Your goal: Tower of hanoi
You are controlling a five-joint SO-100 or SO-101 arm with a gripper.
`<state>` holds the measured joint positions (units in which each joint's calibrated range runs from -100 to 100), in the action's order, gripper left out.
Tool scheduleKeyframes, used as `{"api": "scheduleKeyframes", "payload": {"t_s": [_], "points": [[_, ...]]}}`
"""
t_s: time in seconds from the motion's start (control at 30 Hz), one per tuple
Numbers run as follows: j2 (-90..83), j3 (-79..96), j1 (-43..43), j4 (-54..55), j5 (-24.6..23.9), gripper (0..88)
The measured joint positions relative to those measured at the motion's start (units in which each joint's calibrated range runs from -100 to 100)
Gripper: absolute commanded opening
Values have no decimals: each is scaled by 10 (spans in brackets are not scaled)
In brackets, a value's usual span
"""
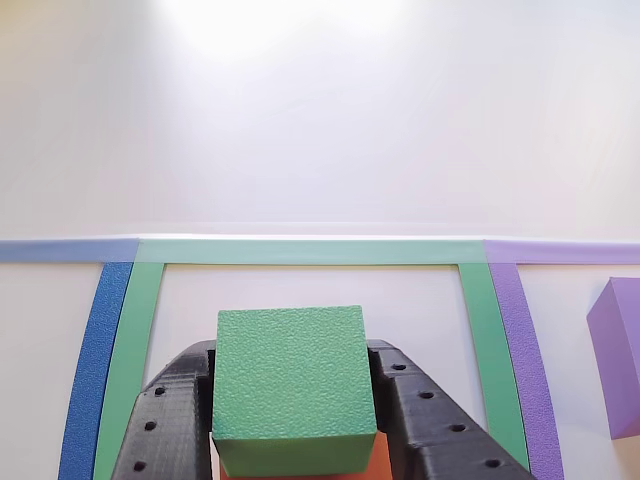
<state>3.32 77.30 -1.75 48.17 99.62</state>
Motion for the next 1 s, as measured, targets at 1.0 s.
{"api": "scheduleKeyframes", "payload": {"t_s": [1.0], "points": [[-153, -38, 3, -140, 4, 101]]}}
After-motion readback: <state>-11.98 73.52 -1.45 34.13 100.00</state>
